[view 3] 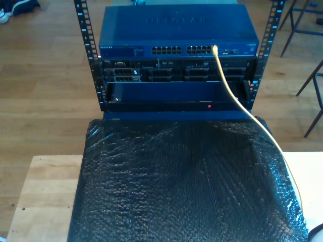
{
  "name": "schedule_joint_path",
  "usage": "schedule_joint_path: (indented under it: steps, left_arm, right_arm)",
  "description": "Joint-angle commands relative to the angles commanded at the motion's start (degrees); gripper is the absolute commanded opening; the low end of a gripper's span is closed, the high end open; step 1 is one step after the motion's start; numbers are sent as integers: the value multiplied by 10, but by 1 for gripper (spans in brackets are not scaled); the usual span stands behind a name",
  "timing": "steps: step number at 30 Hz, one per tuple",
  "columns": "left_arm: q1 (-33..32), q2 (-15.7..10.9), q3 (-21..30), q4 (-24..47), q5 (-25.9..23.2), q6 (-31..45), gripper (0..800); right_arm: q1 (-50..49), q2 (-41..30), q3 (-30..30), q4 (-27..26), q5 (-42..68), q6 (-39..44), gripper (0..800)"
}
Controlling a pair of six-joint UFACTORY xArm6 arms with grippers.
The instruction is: Grab the cable and plug it in
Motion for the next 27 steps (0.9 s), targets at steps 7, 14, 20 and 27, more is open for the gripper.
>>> schedule_joint_path:
  steps: [7, 14, 20, 27]
  left_arm:
    - [0, 0, 0, 0, 0, 0, 800]
    - [0, 0, -1, 0, 0, 0, 800]
    - [0, 0, 0, 0, 0, 0, 800]
    - [0, 0, 0, 0, 0, 0, 800]
  right_arm:
    - [-2, 13, 6, -7, -15, 1, 796]
    - [-3, 12, 11, -6, -28, 4, 798]
    - [-3, 11, 14, -6, -29, 4, 798]
    - [-3, 11, 14, -6, -29, 4, 798]
